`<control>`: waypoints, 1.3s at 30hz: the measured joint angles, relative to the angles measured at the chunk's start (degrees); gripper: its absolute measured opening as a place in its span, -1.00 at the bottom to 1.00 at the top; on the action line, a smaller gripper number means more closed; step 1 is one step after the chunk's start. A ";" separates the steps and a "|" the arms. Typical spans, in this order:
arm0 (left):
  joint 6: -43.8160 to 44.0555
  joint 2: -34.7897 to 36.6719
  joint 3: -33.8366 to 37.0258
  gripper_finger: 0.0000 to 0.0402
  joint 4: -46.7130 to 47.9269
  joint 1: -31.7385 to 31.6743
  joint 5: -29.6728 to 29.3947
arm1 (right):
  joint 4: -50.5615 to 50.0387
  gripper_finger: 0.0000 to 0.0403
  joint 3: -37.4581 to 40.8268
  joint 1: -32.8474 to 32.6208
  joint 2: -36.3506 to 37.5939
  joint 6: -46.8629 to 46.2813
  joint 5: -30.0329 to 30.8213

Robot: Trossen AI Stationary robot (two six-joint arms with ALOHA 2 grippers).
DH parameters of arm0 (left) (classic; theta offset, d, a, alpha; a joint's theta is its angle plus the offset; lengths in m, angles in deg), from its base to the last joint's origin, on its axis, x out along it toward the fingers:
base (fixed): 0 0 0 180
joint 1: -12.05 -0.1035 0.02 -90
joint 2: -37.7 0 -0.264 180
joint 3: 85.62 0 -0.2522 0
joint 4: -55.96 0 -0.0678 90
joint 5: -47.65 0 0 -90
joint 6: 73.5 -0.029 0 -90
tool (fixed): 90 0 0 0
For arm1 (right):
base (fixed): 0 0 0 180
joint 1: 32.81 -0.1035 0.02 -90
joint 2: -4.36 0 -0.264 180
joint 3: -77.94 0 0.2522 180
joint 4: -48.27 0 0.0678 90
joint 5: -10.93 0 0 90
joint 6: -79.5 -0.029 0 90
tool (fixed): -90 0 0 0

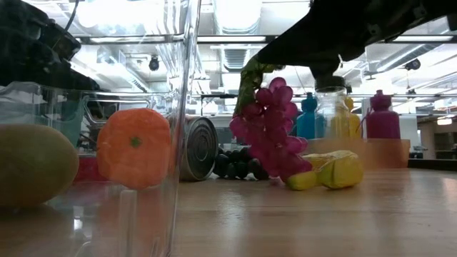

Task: Pick & Place Food Item
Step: Put the red grapes into the transparent bin

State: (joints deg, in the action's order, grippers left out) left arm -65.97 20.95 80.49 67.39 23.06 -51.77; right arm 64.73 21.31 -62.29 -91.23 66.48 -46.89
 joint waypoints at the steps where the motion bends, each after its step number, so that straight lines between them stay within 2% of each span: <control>1: 0.00 0.00 -0.01 0.67 0.00 0.02 -0.01 | 0.02 -0.96 0.00 -0.37 0.00 1.48 0.90; 6: 0.00 0.00 0.01 0.67 0.00 0.01 -0.01 | -0.01 -0.96 0.00 -1.43 -0.01 5.99 3.94; 16: 0.00 0.00 0.00 0.67 0.00 0.02 0.01 | 0.00 -0.96 -0.48 -1.39 -0.02 4.49 3.76; 20: 0.00 0.00 0.02 0.67 0.00 0.02 0.00 | -0.35 -0.96 -0.52 -1.39 -0.02 0.13 1.67; 33: 0.00 0.02 -0.01 0.67 0.00 0.02 0.01 | -10.44 -0.96 -0.50 -1.26 -0.92 -18.14 -5.06; 39: 0.00 0.02 -0.01 0.67 0.00 0.02 -0.01 | -14.08 -0.96 -0.44 -1.26 -0.92 -25.99 -5.79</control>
State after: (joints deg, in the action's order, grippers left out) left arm -65.97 20.97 80.48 67.39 23.08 -51.78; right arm 50.65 20.87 -63.55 -92.15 40.49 -52.68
